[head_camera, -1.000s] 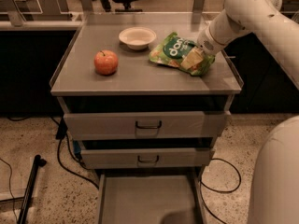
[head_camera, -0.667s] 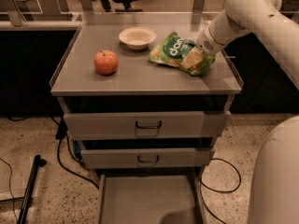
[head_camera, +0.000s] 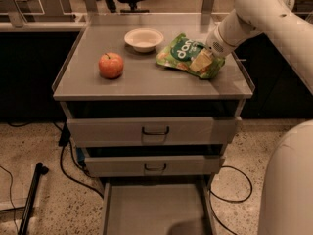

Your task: Place green rice chip bag into bottom drawer

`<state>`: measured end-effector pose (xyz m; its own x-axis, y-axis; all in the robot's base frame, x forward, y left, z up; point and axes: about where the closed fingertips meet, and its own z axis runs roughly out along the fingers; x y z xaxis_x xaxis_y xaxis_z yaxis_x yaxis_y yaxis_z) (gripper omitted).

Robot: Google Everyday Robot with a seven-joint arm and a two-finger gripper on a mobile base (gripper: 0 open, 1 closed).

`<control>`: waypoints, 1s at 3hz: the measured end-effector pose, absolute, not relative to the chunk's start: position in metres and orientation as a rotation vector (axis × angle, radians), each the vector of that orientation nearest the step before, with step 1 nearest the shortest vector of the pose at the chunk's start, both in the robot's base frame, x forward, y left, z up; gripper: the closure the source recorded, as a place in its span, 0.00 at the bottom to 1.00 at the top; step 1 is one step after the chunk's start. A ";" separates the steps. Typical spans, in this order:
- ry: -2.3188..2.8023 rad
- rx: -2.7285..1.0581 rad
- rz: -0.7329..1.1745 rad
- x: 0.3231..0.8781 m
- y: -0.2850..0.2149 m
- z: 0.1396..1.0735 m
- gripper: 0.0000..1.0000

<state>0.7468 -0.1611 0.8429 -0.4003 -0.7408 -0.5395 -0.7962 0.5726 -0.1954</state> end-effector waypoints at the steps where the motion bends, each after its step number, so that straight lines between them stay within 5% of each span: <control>1: 2.188 -1.266 0.109 0.732 -0.166 0.869 1.00; 3: 2.073 -1.329 0.147 0.686 -0.171 0.928 1.00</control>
Offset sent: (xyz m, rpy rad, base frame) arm -0.0600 -0.0119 0.0993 -0.0085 -0.0874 0.1220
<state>0.6863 -0.1713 0.9276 -0.2641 -0.7691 -0.5819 -0.8437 0.4766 -0.2469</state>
